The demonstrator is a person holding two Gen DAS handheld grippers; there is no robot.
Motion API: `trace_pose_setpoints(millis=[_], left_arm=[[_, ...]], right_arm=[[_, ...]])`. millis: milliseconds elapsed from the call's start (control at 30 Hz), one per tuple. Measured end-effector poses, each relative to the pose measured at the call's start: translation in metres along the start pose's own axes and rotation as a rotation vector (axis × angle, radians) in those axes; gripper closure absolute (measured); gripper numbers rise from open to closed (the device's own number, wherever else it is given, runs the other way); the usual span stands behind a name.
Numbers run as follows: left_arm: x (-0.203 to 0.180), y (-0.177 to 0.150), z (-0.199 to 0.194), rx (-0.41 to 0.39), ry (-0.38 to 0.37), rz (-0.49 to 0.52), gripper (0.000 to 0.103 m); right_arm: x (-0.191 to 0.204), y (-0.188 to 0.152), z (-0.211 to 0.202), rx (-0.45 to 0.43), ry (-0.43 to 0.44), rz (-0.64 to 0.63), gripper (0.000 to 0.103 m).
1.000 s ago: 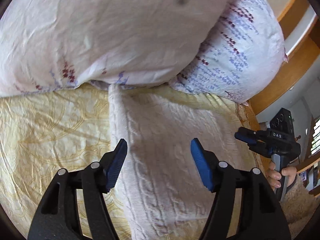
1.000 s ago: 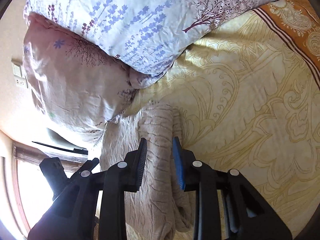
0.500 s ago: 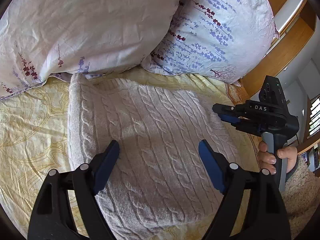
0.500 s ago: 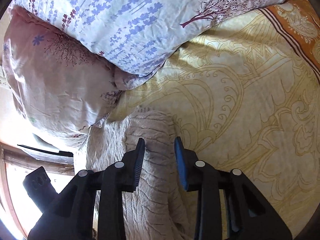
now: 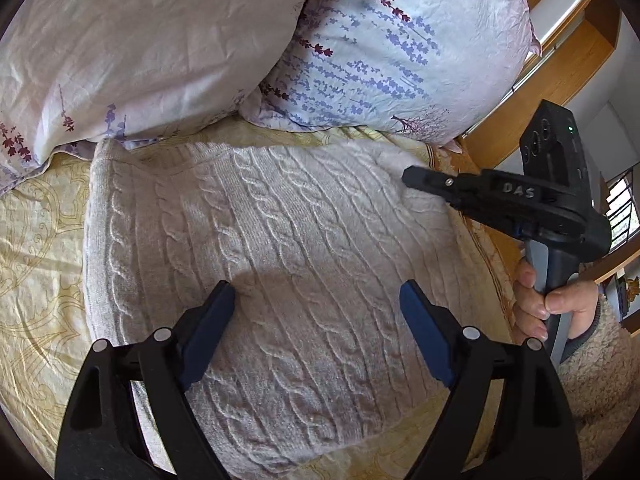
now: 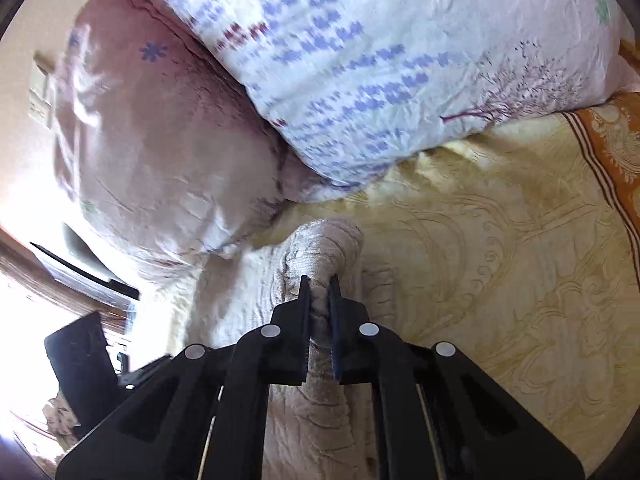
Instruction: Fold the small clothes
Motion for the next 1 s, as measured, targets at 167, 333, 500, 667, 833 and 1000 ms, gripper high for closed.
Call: trace_pose_setpoints(millis=[167, 333, 500, 667, 833, 1000], left_arm=[[-0.008, -0.009, 0.010, -0.008, 0.046, 0.065, 0.015], [-0.004, -0.011, 0.006, -0.028, 0.036, 0.050, 0.014], [0.005, -0.010, -0.018, -0.106, 0.032, -0.009, 0.014], [0.009, -0.020, -0.035, -0.171, 0.083, -0.015, 0.013], [0.011, -0.035, -0.024, -0.152, 0.147, 0.028, 0.013], [0.003, -0.045, -0.009, -0.164, 0.236, 0.123, 0.007]], right_arm=[[-0.016, -0.013, 0.014, 0.049, -0.016, 0.054, 0.093], [0.001, -0.020, -0.030, -0.049, -0.048, -0.019, 0.084], [0.038, -0.053, -0.054, -0.104, -0.011, -0.140, 0.084], [0.051, -0.085, -0.035, -0.028, -0.037, -0.188, 0.084], [0.054, -0.091, -0.023, -0.004, -0.101, -0.246, 0.084], [0.056, -0.093, -0.020, -0.011, -0.115, -0.282, 0.083]])
Point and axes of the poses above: each gripper's, at about its wrist camera, not at the fingertips, and z roughly the way its jaws point, x to its left, y to its top, the point moved 3 cm from there along z, roughly the way its jaws point, and after that the axes turned 12 degrees about -z, right-handed, at the moved point
